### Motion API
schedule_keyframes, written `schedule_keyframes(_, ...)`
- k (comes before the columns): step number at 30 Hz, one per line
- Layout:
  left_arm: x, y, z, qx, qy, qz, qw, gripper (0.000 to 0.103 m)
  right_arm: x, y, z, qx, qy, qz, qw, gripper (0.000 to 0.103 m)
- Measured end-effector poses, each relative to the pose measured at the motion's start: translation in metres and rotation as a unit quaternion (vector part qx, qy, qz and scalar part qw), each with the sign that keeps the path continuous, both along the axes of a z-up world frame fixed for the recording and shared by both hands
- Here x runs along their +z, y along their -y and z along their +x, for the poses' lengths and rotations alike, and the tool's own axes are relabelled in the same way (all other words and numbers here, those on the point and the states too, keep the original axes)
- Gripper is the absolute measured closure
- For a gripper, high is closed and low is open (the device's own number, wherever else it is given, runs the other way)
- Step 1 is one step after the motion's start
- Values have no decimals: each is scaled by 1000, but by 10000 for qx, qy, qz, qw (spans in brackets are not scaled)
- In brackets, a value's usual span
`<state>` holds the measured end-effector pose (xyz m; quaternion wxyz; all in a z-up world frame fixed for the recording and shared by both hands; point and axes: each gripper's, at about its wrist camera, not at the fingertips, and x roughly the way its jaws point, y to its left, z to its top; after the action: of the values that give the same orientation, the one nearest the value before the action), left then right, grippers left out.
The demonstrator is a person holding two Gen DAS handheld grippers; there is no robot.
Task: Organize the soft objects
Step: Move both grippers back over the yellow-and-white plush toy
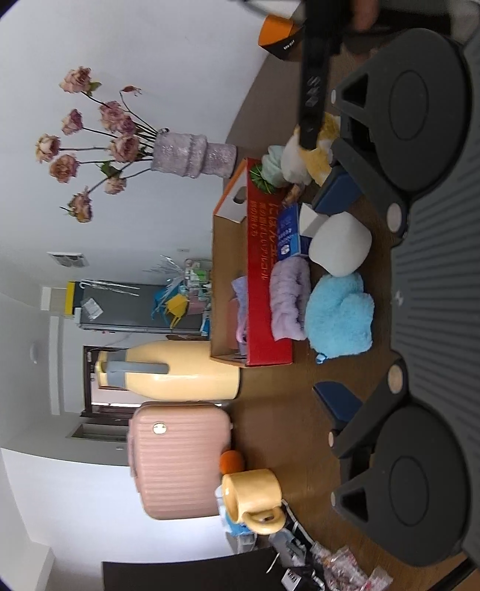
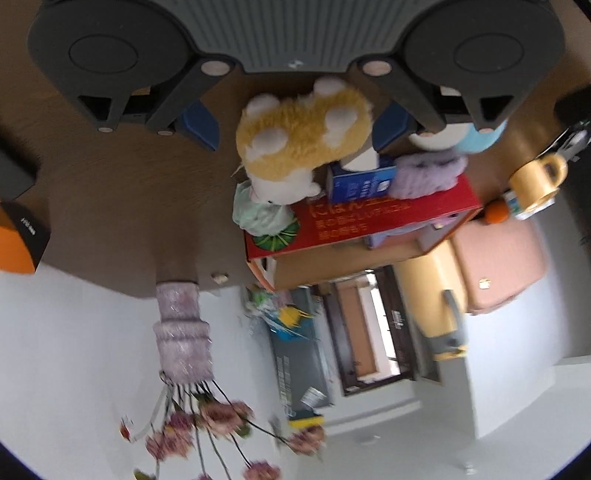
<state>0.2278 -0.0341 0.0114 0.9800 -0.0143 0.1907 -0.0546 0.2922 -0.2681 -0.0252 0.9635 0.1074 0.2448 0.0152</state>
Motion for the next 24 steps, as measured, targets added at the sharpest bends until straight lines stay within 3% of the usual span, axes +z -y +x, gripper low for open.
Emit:
schedule_keyframes(3, -9, 0, 10, -3, -123, -14, 9999, 4, -5, -6, 22, -321, -34, -130, 9994, 13)
schedule_keyframes(7, -16, -2, 17, -23, -216, 13, 9998, 4, -13, -9, 32, -247, -29, -350, 9991, 19)
schedule_keyframes(9, -18, -3, 18, -38, -245, -11, 9997, 4, -13, -5, 24, 39, -12, -283, 9996, 33)
schedule_keyframes(14, -23, -3, 10, -136, -352, -23, 9993, 4, -4, 6, -19, 950, 13, -471, 9944, 38)
schedule_keyframes(16, -26, 0, 7, -177, -441, -78, 9988, 4, 0, 9, -40, 1681, 4, -553, 9842, 37)
schedule_keyframes(18, -28, 6, 1, -290, -448, -68, 9986, 4, 4, 13, -62, 1954, 115, -690, 9782, 31)
schedule_keyframes(19, -29, 9, -2, -337, -422, -33, 9985, 4, 7, 17, -74, 1757, 225, -791, 9810, 22)
schedule_keyframes(21, -31, 15, -4, -365, -431, 23, 9984, 4, 12, 23, -90, 1393, 293, -858, 9861, 19)
schedule_keyframes(24, -33, 22, -3, -378, -491, 6, 9981, 4, 11, 29, -104, 1211, 144, -117, 9925, 19)
